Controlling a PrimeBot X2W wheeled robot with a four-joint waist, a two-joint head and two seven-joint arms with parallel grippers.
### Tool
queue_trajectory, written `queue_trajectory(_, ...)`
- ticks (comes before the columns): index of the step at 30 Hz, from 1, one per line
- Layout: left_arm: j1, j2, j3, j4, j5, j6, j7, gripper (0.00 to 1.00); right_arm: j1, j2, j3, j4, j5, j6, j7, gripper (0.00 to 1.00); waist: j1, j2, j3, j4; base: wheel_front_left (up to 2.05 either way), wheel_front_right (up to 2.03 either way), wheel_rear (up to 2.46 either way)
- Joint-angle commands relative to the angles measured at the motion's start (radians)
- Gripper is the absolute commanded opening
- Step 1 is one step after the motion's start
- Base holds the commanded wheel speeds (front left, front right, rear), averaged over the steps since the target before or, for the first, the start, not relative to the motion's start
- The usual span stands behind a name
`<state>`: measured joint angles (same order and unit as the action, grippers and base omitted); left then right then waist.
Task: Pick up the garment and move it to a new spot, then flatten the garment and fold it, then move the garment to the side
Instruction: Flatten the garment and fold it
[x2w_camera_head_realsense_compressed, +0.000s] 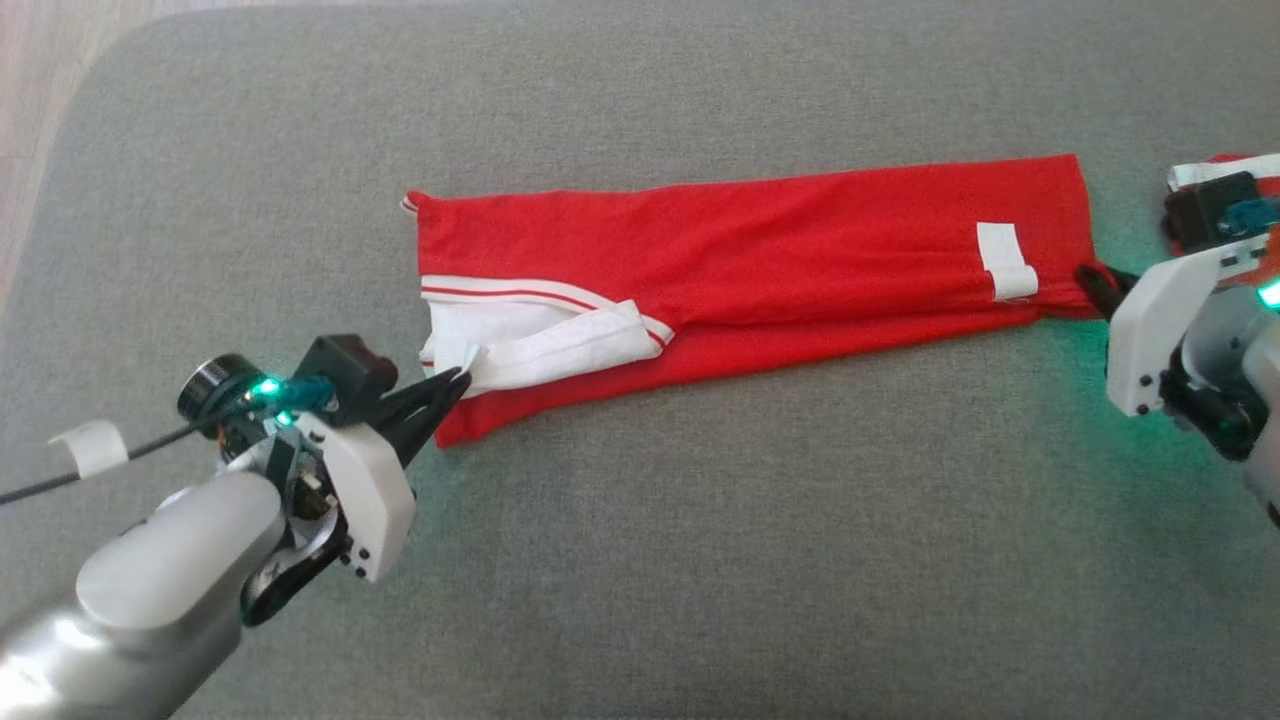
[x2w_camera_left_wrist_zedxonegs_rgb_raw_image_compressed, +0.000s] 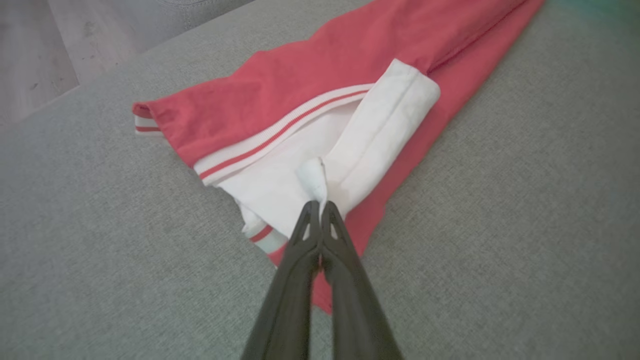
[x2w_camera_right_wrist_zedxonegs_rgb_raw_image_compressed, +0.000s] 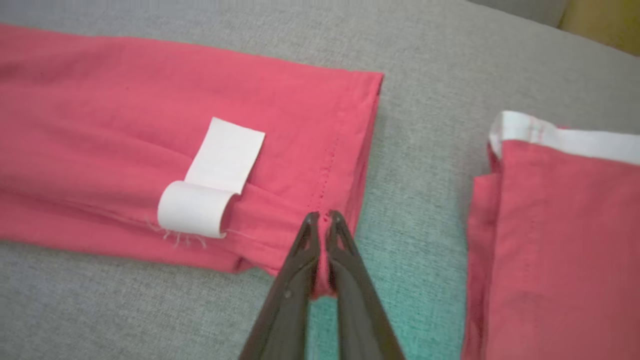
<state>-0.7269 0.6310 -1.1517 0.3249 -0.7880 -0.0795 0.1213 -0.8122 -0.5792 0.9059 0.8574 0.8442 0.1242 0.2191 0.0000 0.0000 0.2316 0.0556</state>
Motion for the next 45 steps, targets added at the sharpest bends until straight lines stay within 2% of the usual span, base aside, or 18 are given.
queue_trajectory(1, -0.016, 0.044, 0.041, -0.006, 0.012, 0.015, -0.018, 1.0, -0.022, -0.024, -0.006, -0.007, 0.019, 0.007, -0.018, 1.0, 0.0, 0.0, -0.006, -0.004, 0.0, 0.0, 0.0)
queue_trajectory(4, -0.017, 0.031, 0.062, 0.005, 0.01, 0.043, -0.055, 1.0, -0.036, -0.015, -0.038, -0.002, 0.064, 0.007, -0.058, 1.0, 0.0, 0.0, -0.017, -0.009, 0.0, 0.0, 0.0)
queue_trajectory(9, -0.027, -0.011, 0.158, 0.024, -0.025, 0.128, -0.184, 1.0, -0.06, 0.009, -0.111, -0.024, 0.136, 0.007, -0.172, 1.0, 0.0, 0.0, -0.042, -0.014, 0.0, 0.0, 0.0)
queue_trajectory(10, -0.027, -0.011, 0.158, 0.024, -0.025, 0.128, -0.184, 1.0, -0.06, 0.009, -0.111, -0.024, 0.136, 0.007, -0.172, 1.0, 0.0, 0.0, -0.042, -0.014, 0.0, 0.0, 0.0)
queue_trajectory(12, -0.022, -0.039, 0.209, 0.031, -0.051, 0.166, -0.255, 1.0, -0.064, 0.026, -0.14, -0.031, 0.148, 0.007, -0.239, 1.0, 0.0, 0.0, -0.054, -0.016, 0.0, 0.0, 0.0)
queue_trajectory(14, -0.007, -0.072, 0.262, 0.033, -0.086, 0.202, -0.32, 1.0, -0.072, 0.034, -0.15, -0.017, 0.106, 0.007, -0.324, 1.0, 0.0, 0.0, -0.068, -0.016, 0.0, 0.0, 0.0)
queue_trajectory(18, 0.048, -0.137, 0.38, 0.023, -0.142, 0.248, -0.376, 1.0, -0.052, 0.109, -0.221, -0.004, 0.095, 0.007, -0.451, 1.0, 0.0, 0.0, -0.093, -0.018, 0.0, 0.0, 0.0)
queue_trajectory(22, 0.135, -0.197, 0.519, -0.026, -0.082, 0.287, -0.382, 1.0, 0.001, 0.194, -0.314, -0.036, 0.057, 0.007, -0.479, 1.0, 0.0, 0.0, -0.104, -0.021, 0.0, 0.0, 0.0)
queue_trajectory(26, 0.253, -0.28, 0.631, -0.074, 0.04, 0.302, -0.383, 1.0, 0.118, 0.28, -0.506, -0.155, -0.072, 0.007, -0.48, 1.0, 0.0, 0.0, -0.112, -0.016, 0.0, 0.0, 0.0)
queue_trajectory(28, 0.311, -0.325, 0.686, -0.092, 0.096, 0.305, -0.383, 1.0, 0.209, 0.344, -0.602, -0.218, -0.153, 0.007, -0.48, 1.0, 0.0, 0.0, -0.117, -0.014, 0.0, 0.0, 0.0)
queue_trajectory(32, 0.428, -0.392, 0.77, -0.11, 0.196, 0.284, -0.383, 1.0, 0.395, 0.467, -0.728, -0.314, -0.311, 0.007, -0.481, 1.0, 0.0, 0.0, -0.124, -0.009, 0.0, 0.0, 0.0)
queue_trajectory(34, 0.478, -0.418, 0.801, -0.11, 0.229, 0.264, -0.383, 1.0, 0.464, 0.499, -0.765, -0.353, -0.366, 0.007, -0.481, 1.0, 0.0, 0.0, -0.121, -0.007, 0.0, 0.0, 0.0)
queue_trajectory(39, 0.521, -0.461, 0.855, -0.096, 0.3, 0.206, -0.383, 1.0, 0.529, 0.525, -0.804, -0.393, -0.434, 0.007, -0.481, 1.0, 0.0, 0.0, -0.094, 0.001, 0.0, 0.0, 0.0)
queue_trajectory(45, 0.491, -0.498, 0.894, -0.08, 0.362, 0.149, -0.383, 1.0, 0.456, 0.528, -0.917, -0.343, -0.546, 0.007, -0.479, 1.0, 0.0, 0.0, -0.038, 0.011, 0.0, 0.0, 0.0)
